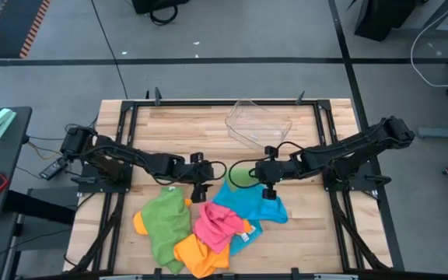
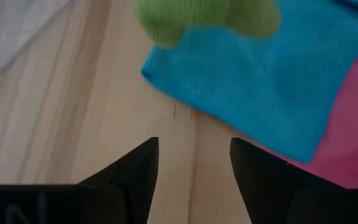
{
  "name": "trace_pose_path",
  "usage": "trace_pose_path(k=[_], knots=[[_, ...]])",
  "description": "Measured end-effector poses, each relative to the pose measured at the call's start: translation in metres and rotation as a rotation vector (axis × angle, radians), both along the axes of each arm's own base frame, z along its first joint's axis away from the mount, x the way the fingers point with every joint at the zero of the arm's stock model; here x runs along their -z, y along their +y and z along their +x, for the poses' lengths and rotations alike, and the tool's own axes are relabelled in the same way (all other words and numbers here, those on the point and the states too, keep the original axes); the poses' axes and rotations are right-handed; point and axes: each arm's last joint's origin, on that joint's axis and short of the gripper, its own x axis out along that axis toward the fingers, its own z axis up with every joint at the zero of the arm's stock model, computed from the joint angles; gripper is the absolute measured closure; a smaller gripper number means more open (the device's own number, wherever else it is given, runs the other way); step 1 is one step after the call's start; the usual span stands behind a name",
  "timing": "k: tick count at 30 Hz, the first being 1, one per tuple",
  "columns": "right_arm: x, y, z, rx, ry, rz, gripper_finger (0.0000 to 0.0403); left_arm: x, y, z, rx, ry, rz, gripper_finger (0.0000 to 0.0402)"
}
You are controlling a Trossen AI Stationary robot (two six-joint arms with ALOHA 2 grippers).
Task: Fold microfiber towels
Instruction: Put the top green towel into the transparent bin
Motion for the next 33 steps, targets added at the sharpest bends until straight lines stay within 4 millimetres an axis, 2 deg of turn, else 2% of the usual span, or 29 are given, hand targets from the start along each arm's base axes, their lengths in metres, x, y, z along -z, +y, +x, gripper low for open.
trace_pose_path(k=[33], knots=[[0.0002, 0.0000, -0.0001, -0.002, 0.002, -0.003, 0.0348, 0.0010, -0.0006, -0.0005, -0.012, -0.005, -0.013, 0.0206]])
